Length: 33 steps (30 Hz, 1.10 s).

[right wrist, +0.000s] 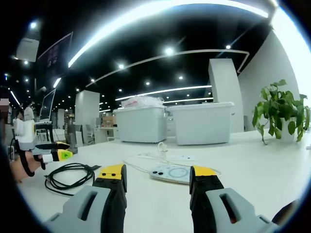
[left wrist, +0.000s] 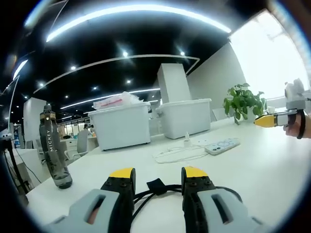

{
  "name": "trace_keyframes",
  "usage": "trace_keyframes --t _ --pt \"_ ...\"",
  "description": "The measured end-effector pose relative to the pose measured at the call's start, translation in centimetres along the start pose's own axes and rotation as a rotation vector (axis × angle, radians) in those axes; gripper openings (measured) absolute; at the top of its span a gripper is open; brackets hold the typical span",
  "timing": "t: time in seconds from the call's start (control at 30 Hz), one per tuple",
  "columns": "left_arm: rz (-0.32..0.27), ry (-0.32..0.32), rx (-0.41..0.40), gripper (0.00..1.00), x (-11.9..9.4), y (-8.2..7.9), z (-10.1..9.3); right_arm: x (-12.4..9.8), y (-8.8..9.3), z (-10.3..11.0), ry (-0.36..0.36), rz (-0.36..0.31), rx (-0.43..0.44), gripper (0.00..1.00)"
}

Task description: Coil the Type-C to USB data cable on the desktop and secure it with Velcro straps.

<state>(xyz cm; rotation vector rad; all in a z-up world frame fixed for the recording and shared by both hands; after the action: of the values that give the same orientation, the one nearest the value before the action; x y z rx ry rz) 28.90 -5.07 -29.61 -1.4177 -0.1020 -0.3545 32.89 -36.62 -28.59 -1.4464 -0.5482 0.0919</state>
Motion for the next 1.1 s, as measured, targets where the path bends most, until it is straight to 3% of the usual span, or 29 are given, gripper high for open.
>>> trace_keyframes --t 0.8,0.93,1.1 --pt "-0.004 -0.029 0.004 0.39 -0.2 -0.5 1.0 -0.1 -0.1 -0.2 0.015 0.002 0.011 0.49" --pt "-0.012 -0.04 0.014 0.39 -0.3 -0.7 1.3 -0.3 -0.9 0.3 0.002 -0.027 0.032 0.49" --pt "-0.015 -0.066 0.01 0.38 -0.4 -0.8 2.0 0.0 -0.8 0.9 -0.026 -0.059 -0.018 0.49"
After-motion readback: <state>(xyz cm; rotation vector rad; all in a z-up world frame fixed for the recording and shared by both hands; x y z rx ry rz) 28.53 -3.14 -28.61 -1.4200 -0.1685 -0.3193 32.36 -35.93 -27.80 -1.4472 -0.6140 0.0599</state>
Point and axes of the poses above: the point that each gripper's makers call its tool centre point, and the gripper's own axes: x roughly forward along the fingers, z roughly to its left, y roughly out of its underside, the point moved 6 cm from there along -x, roughly backward along the fingers, and after that the axes turned 15 degrees about -z, right-handed, at the moved point
